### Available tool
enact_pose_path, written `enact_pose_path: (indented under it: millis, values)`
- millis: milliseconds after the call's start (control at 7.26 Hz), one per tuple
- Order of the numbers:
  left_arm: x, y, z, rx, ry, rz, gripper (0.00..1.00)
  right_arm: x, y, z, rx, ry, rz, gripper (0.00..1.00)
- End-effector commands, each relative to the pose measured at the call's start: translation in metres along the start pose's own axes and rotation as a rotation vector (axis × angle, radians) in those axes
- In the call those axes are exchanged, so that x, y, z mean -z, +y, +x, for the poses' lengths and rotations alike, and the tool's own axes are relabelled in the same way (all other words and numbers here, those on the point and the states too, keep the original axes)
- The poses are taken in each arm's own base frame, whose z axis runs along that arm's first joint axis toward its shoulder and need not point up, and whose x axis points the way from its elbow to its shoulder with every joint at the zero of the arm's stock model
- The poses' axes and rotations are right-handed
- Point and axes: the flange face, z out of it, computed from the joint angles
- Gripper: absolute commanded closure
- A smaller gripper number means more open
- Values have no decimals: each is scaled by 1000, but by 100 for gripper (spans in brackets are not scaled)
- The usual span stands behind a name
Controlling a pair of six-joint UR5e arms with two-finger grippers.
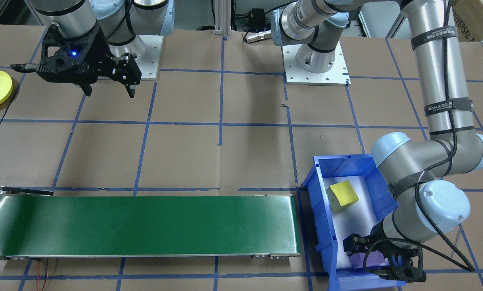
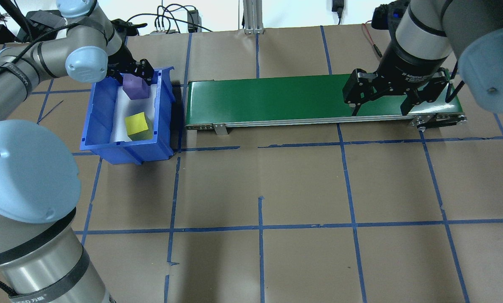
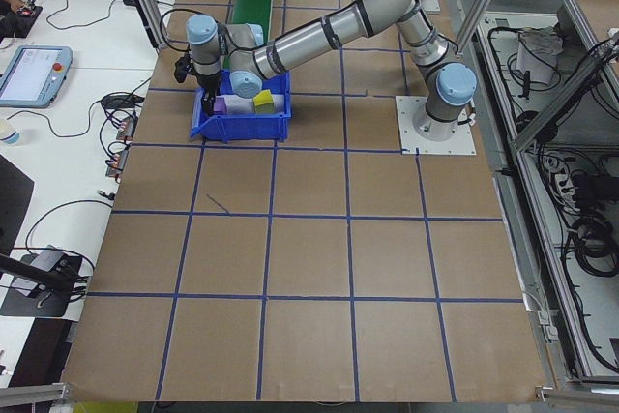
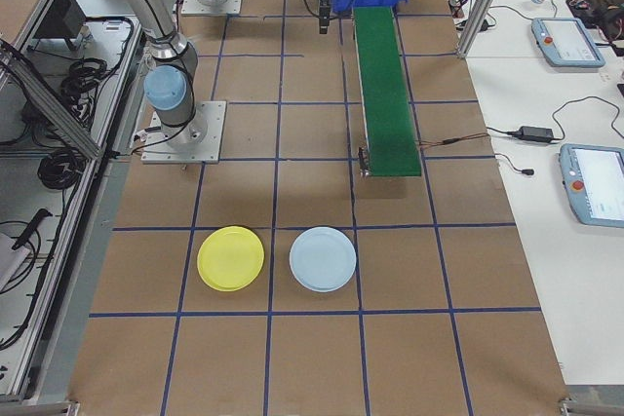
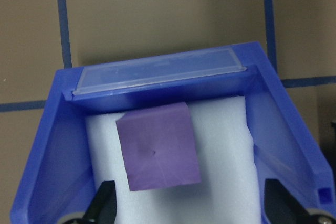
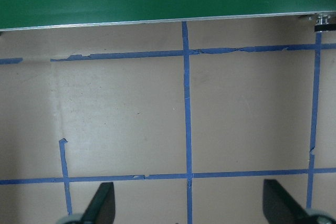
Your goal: Move block left to right into plate
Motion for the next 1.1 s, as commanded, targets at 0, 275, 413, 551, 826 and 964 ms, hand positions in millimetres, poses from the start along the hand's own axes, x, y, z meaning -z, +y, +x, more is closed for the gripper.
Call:
enact_pose_path:
  millis: [0, 275, 413, 551, 826, 964]
  values:
    - [-18, 4, 0, 0, 1, -14, 38, -1, 0, 0, -1, -2, -1, 0]
    - [7, -1, -1, 2, -10, 21, 63, -1, 0, 0, -1, -4, 0, 0]
    - [30, -2, -2, 7, -29, 45, 63, -1, 0, 0, -1, -2, 0, 0]
    - [74, 6, -1, 13, -39, 43, 63, -1, 0, 0, -1, -2, 0, 0]
    - [161, 29, 38, -2, -21, 53, 63, -1, 0, 0, -2, -7, 0, 0]
    - [166, 32, 94, 14, -19, 59, 63, -1, -1, 1, -4, -7, 0, 0]
